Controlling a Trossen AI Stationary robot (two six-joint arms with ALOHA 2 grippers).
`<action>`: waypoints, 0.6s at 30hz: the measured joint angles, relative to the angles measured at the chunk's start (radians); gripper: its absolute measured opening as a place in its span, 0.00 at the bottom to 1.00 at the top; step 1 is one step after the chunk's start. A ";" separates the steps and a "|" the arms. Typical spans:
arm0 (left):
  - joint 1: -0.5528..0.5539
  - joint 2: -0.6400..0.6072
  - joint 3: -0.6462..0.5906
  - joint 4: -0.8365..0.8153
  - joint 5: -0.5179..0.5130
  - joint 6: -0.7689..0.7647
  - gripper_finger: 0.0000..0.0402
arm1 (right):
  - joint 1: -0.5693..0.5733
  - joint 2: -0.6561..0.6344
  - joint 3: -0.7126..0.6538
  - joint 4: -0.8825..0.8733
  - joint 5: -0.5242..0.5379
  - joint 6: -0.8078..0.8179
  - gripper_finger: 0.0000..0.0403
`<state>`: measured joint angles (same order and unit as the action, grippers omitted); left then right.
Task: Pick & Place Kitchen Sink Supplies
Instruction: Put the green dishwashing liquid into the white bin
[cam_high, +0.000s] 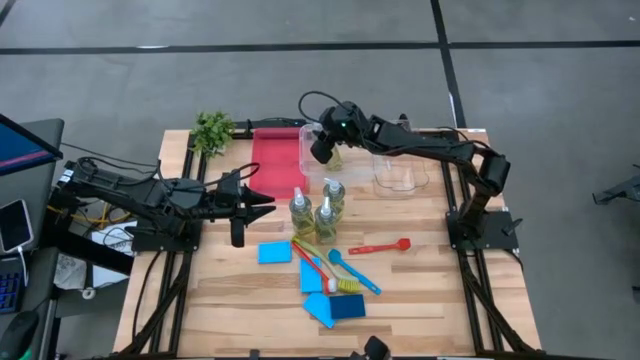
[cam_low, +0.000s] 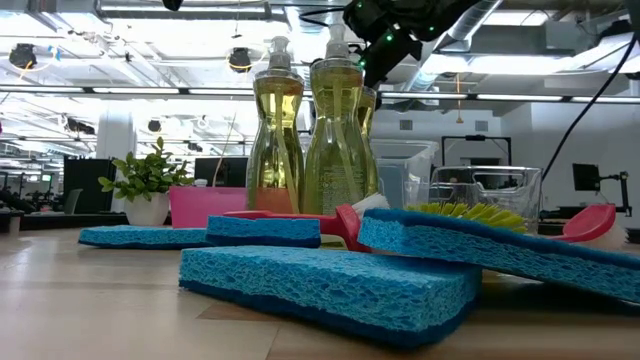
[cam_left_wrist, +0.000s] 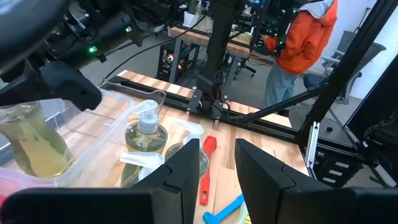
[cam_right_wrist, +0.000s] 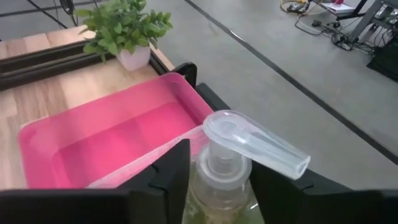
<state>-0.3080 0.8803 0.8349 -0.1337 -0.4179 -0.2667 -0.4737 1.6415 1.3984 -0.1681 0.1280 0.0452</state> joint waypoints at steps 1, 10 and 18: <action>0.000 0.000 0.000 0.000 0.000 0.000 0.26 | 0.003 -0.001 0.000 -0.002 0.000 0.000 0.40; 0.000 0.000 0.000 0.000 0.000 0.000 0.26 | 0.015 -0.002 0.003 -0.081 0.004 -0.002 0.51; 0.000 0.000 0.000 0.000 0.000 -0.001 0.26 | 0.013 -0.009 0.003 -0.151 0.008 -0.003 0.50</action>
<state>-0.3080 0.8803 0.8349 -0.1337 -0.4179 -0.2672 -0.4610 1.6328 1.4010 -0.3190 0.1361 0.0423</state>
